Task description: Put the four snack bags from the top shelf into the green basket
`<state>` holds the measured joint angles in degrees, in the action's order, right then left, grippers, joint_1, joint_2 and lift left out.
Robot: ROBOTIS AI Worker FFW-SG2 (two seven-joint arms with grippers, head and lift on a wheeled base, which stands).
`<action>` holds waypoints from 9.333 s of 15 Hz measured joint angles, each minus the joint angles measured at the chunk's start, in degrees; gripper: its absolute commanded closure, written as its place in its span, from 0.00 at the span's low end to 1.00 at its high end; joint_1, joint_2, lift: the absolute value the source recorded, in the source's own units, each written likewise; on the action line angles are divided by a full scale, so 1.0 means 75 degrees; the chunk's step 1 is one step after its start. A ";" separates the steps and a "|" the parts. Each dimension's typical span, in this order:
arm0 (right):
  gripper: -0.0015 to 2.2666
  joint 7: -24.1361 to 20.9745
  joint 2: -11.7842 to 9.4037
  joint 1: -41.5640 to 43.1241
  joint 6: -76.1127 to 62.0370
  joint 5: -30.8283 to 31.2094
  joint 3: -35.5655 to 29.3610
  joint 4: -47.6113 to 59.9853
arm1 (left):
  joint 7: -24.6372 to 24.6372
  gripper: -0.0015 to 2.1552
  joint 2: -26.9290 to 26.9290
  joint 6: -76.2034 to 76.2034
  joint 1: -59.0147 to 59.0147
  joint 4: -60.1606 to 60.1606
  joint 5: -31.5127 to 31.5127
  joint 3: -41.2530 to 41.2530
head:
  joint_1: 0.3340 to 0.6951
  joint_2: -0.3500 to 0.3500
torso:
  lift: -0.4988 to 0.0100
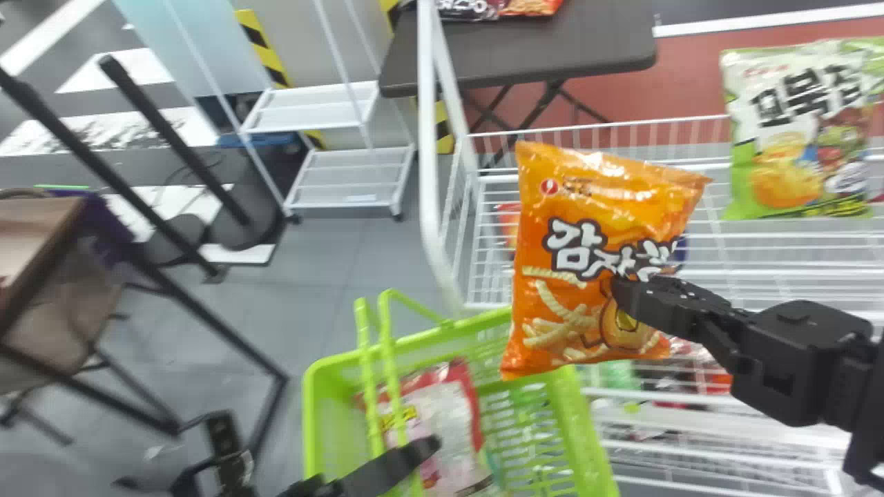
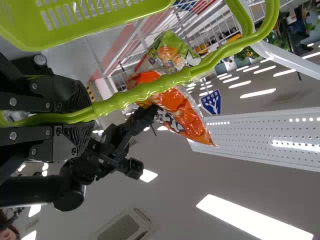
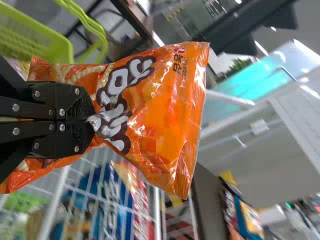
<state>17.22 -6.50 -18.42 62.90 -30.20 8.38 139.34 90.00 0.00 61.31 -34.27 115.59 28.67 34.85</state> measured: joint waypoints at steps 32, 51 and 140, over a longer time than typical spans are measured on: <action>0.02 -0.0752 -0.0665 0.2699 -0.1167 0.1448 -0.2513 -0.3596 | 0.0000 1.00 0.0000 -0.0046 0.0147 0.0146 -0.0190 -0.0323 | 1.00 0.34 | 0.98; 0.99 -0.0029 0.0009 0.4085 -0.2438 0.1777 -0.1508 -0.5741 | 0.0000 1.00 0.0000 -0.0322 0.0126 -0.0176 -0.0113 -0.0077 | 1.00 0.56 | 0.98; 0.03 -0.3075 -0.0188 0.3942 -0.1712 0.4430 -0.1158 -0.5311 | 0.0000 1.00 0.0023 -0.0492 0.1242 -0.1653 -0.0263 -0.0395 | 1.00 0.30 | 0.98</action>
<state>-5.84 -7.91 11.15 50.06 3.02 -0.30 99.50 90.00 0.18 57.62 -24.96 103.19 26.69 31.89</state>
